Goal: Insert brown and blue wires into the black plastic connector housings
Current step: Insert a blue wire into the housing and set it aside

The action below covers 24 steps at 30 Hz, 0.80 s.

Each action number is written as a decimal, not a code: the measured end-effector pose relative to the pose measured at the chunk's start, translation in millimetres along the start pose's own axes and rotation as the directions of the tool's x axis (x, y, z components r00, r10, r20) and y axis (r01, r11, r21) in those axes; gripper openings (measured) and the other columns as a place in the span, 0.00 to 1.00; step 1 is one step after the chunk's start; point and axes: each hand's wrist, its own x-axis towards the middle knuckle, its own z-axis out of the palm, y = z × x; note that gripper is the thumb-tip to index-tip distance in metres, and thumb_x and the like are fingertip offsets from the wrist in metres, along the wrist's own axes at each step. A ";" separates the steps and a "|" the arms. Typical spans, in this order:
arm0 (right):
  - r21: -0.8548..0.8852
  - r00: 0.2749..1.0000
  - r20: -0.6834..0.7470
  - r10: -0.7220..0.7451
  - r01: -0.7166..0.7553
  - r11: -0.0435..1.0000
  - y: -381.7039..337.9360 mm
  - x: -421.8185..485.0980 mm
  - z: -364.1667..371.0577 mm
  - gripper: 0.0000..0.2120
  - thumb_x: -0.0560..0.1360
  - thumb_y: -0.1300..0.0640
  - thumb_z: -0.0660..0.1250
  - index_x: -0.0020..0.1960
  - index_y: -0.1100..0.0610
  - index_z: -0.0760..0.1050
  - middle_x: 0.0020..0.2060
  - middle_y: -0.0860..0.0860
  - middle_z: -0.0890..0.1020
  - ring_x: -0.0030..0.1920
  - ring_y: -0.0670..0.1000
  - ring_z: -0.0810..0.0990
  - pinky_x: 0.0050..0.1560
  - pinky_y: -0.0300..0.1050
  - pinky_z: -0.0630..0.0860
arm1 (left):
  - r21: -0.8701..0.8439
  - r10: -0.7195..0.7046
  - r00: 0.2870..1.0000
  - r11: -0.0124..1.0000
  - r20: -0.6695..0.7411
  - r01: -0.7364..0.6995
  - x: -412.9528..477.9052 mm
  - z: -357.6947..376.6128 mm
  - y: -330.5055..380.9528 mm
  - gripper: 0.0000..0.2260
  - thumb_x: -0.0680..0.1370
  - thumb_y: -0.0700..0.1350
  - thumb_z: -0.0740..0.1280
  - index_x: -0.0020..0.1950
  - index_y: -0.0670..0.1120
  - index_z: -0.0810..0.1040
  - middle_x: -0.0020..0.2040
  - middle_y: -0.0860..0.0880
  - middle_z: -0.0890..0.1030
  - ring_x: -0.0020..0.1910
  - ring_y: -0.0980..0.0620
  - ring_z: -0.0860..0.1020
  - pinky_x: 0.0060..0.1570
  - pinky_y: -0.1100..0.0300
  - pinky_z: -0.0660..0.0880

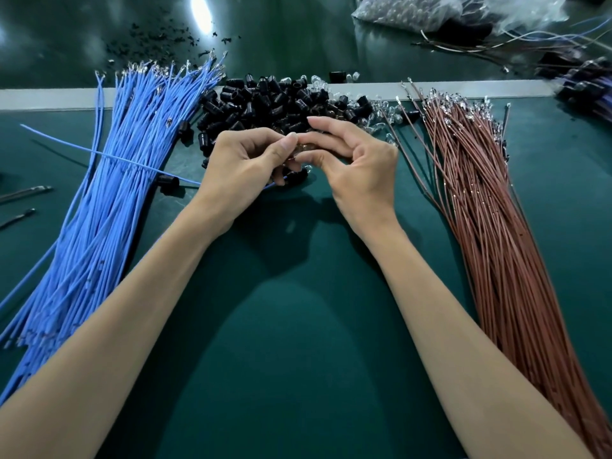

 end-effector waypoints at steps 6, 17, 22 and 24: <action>0.007 0.999 0.042 -0.004 0.004 1.000 -1.4 0.3 -1.0 0.13 0.70 0.69 0.71 0.53 0.60 0.80 0.45 0.39 0.83 0.40 0.41 0.84 0.52 0.35 0.78 | 0.033 -0.046 0.997 0.998 0.058 0.044 1.3 -6.9 2.0 0.10 0.80 0.42 0.64 0.40 0.45 0.81 0.31 0.52 0.81 0.28 0.53 0.70 0.31 0.66 0.69; 0.039 0.990 0.144 0.010 -0.015 0.999 1.7 1.4 -3.0 0.15 0.67 0.70 0.73 0.47 0.52 0.80 0.36 0.39 0.84 0.42 0.45 0.85 0.48 0.39 0.80 | 0.079 -0.137 0.975 0.989 0.176 0.125 3.4 -14.7 4.7 0.12 0.79 0.40 0.64 0.37 0.42 0.79 0.28 0.53 0.80 0.25 0.58 0.68 0.29 0.69 0.68; 0.010 0.987 0.159 -0.003 0.002 1.000 0.3 -1.5 1.5 0.16 0.68 0.72 0.70 0.48 0.53 0.80 0.35 0.39 0.84 0.39 0.45 0.85 0.46 0.38 0.80 | 0.143 -0.195 0.950 0.976 0.243 0.163 5.5 -21.5 4.9 0.14 0.79 0.43 0.65 0.33 0.44 0.78 0.27 0.52 0.79 0.25 0.58 0.69 0.29 0.70 0.68; 0.014 0.987 0.159 0.004 -0.006 1.000 -0.2 -0.7 0.3 0.17 0.68 0.73 0.69 0.47 0.52 0.80 0.35 0.39 0.84 0.38 0.45 0.85 0.44 0.36 0.80 | 0.130 -0.210 0.943 0.975 0.258 0.181 5.6 -22.2 5.0 0.15 0.79 0.42 0.65 0.33 0.43 0.77 0.27 0.52 0.78 0.25 0.59 0.69 0.29 0.70 0.68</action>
